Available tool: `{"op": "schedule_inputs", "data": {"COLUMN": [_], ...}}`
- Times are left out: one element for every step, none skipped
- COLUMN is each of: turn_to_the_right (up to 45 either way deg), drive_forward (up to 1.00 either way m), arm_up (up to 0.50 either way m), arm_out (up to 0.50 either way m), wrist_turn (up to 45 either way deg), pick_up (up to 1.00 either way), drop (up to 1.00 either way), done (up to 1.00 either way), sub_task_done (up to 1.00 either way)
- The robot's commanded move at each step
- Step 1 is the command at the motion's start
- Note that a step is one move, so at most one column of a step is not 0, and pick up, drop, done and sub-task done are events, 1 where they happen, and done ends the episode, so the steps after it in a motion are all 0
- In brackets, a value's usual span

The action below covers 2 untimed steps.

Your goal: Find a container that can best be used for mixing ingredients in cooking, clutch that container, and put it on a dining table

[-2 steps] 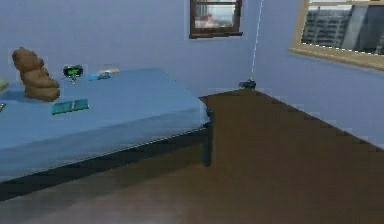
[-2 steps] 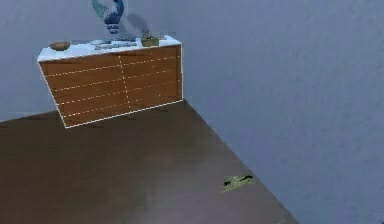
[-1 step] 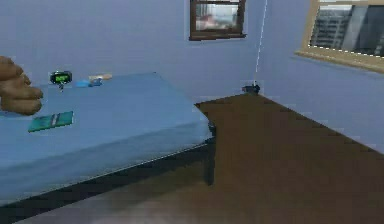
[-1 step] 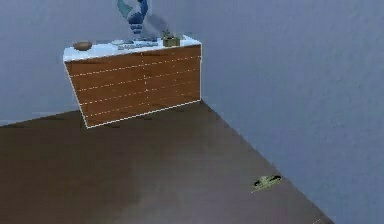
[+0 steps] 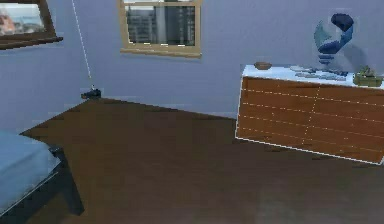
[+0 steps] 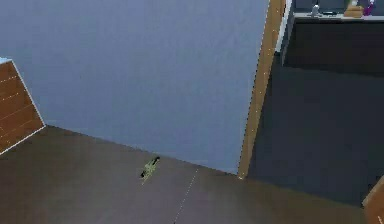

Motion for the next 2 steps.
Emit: {"op": "schedule_inputs", "data": {"turn_to_the_right": [21.0, 0.0], "drive_forward": [0.00, 0.60], "arm_up": [0.00, 0.00], "arm_out": [0.00, 0.00], "wrist_turn": [0.0, 0.0], "pick_up": [0.00, 0.00], "drop": [0.00, 0.00], "done": [0.00, 0.00], "sub_task_done": [0.00, 0.00]}}
